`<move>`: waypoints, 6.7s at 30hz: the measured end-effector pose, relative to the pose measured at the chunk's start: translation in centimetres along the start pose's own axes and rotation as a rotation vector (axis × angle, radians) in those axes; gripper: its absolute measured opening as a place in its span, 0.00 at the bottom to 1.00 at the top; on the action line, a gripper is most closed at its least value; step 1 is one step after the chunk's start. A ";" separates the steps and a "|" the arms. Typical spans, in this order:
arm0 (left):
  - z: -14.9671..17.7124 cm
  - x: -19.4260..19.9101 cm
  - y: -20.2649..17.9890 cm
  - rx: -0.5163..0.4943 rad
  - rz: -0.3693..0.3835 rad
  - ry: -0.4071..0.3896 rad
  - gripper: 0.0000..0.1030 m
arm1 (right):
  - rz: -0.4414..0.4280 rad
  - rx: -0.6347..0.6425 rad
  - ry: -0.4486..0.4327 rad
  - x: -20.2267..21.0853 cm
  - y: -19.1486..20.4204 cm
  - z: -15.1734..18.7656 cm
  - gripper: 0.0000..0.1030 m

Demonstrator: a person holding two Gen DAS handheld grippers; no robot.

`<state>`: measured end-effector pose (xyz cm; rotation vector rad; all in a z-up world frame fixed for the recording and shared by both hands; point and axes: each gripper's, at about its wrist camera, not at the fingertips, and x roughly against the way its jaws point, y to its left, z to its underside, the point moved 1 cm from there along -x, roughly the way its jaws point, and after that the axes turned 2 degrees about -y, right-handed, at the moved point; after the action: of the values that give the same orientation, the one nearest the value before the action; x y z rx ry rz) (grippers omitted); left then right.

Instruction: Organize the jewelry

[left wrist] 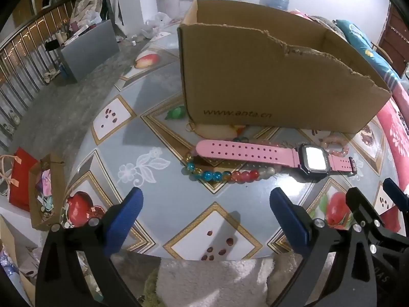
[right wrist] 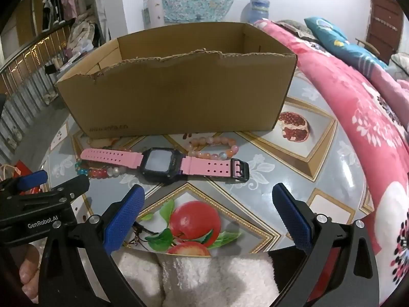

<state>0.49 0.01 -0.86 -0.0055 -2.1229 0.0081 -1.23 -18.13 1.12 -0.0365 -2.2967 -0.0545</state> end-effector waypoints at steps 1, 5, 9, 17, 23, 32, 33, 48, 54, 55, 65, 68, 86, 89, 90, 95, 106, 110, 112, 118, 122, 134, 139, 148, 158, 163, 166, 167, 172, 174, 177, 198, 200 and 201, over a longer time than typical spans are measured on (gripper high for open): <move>0.0 0.0 0.0 0.000 0.000 0.001 0.94 | 0.001 -0.001 -0.002 0.0 0.0 0.0 0.93; 0.0 0.0 -0.1 -0.003 0.000 0.000 0.94 | 0.003 -0.005 -0.009 0.1 -0.1 0.2 0.93; 0.0 0.2 0.1 -0.002 -0.001 -0.005 0.94 | 0.005 -0.010 -0.014 0.1 -0.2 0.7 0.93; -0.3 0.3 -0.1 -0.002 -0.004 -0.008 0.94 | -0.001 -0.005 -0.014 0.1 -0.2 0.4 0.94; -0.1 0.4 -0.1 -0.003 -0.005 -0.011 0.94 | -0.002 -0.010 -0.021 0.4 -0.2 0.3 0.93; -0.4 1.2 -0.2 -0.006 -0.012 -0.015 0.94 | -0.005 -0.013 -0.017 0.4 -0.3 0.4 0.93; -0.3 1.3 -0.2 -0.006 -0.013 -0.016 0.94 | -0.006 -0.013 -0.018 0.4 -0.3 0.4 0.94; -0.3 1.3 -0.2 -0.008 -0.017 -0.017 0.94 | -0.006 -0.018 -0.012 0.2 -0.7 0.5 0.93; -0.3 1.3 -0.1 -0.008 -0.018 -0.018 0.94 | -0.006 -0.019 -0.012 0.2 -0.7 0.6 0.93; -0.3 1.4 -0.1 -0.008 -0.018 -0.019 0.94 | -0.005 -0.019 -0.013 0.1 -0.7 0.7 0.93; -0.3 1.3 -0.2 -0.009 -0.018 -0.018 0.94 | -0.007 -0.019 -0.012 0.2 -0.7 0.6 0.94; -0.3 1.3 -0.2 -0.009 -0.019 -0.018 0.94 | -0.005 -0.020 -0.011 0.2 -0.7 0.6 0.93; -0.9 1.2 0.3 -0.006 -0.025 -0.013 0.94 | -0.017 -0.008 -0.003 -0.7 -0.8 -0.3 0.93; -1.3 1.0 0.2 -0.007 -0.027 -0.006 0.94 | -0.021 -0.004 0.001 -0.9 -0.6 -0.5 0.94; -1.3 0.9 0.0 -0.008 -0.028 -0.005 0.94 | -0.022 -0.003 0.002 -1.0 -0.6 -0.6 0.94; -1.6 0.5 -0.2 -0.008 -0.027 0.001 0.94 | -0.027 0.002 0.007 -1.2 -0.4 -1.0 0.93; -1.9 1.1 1.1 0.004 -0.022 -0.029 0.94 | -0.043 0.036 -0.017 -1.0 -0.1 -1.7 0.93; -1.1 0.9 3.2 0.024 -0.018 -0.046 0.94 | -0.095 0.057 -0.074 -0.3 -0.5 -1.5 0.93; -0.7 1.0 4.0 0.003 -0.010 -0.071 0.94 | -0.117 0.070 -0.094 0.1 -0.6 -1.4 0.93; -0.3 1.7 5.2 -0.055 0.120 -0.144 0.94 | -0.170 0.216 -0.132 0.1 1.1 -0.9 0.93; -1.0 1.6 5.6 -0.010 0.226 -0.151 0.94 | -0.214 0.316 -0.121 -0.7 2.5 -0.6 0.87; -1.7 0.3 4.7 -0.026 0.318 -0.167 0.94 | -0.229 0.541 -0.027 -4.6 4.6 0.3 0.65; -1.3 0.2 2.2 -0.183 0.293 -0.189 0.86 | -0.278 0.601 0.015 -6.0 4.8 -0.2 0.65; -0.4 0.0 -3.3 -0.512 0.256 -0.228 0.59 | -0.432 0.524 0.114 -6.7 2.6 -2.4 0.49; 0.6 -2.0 -8.1 -0.804 0.165 -0.245 0.31 | -0.697 0.278 0.287 -9.6 -0.7 -5.5 0.49; 0.3 -3.3 -9.2 -0.827 0.154 -0.228 0.11 | -0.744 0.247 0.302 -9.5 -0.9 -5.6 0.49; -0.9 -3.4 -9.1 -0.785 0.178 -0.215 0.06 | -0.741 0.241 0.291 -9.7 -0.5 -5.4 0.49; -1.4 -3.5 -8.9 -0.752 0.209 -0.194 0.06 | -0.737 0.232 0.282 -9.4 -0.7 -5.4 0.49; -4.0 -4.4 -7.2 -0.617 0.323 -0.101 0.05 | -0.659 0.230 0.180 -7.1 -2.3 -4.9 0.58; -4.6 -4.7 -6.9 -0.586 0.353 -0.076 0.05 | -0.586 0.260 0.141 -6.1 -2.4 -4.4 0.58; -5.5 -5.3 -6.6 -0.569 0.376 -0.052 0.05 | -0.478 0.331 0.088 -5.2 -1.6 -3.1 0.51; -4.1 -0.5 -5.8 -0.505 0.402 -0.132 0.03 | -0.080 0.657 -0.220 -2.4 5.2 0.6 0.02; -4.3 0.8 -5.8 -0.500 0.399 -0.157 0.02 | -0.082 0.644 -0.238 -1.3 4.9 0.2 0.01; -4.5 1.8 -5.7 -0.496 0.407 -0.175 0.02 | -0.078 0.644 -0.246 -0.8 4.8 0.2 0.01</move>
<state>3.41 -5.70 3.09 -0.7514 -2.2108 -0.2851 -0.61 -13.38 0.53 0.3961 -2.4524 0.6801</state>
